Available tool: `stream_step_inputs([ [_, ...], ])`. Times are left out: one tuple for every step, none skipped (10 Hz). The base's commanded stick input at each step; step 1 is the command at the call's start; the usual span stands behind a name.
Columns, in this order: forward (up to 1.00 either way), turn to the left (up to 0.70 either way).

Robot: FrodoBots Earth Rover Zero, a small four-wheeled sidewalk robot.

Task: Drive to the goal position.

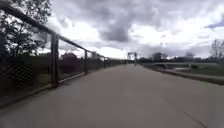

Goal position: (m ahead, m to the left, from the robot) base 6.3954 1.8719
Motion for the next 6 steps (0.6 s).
stream_step_inputs([
  [1.0, -0.05],
  [1.0, -0.08],
  [1.0, -0.1],
  [1.0, -0.1],
  [1.0, -0.1],
  [1.0, -0.1],
])
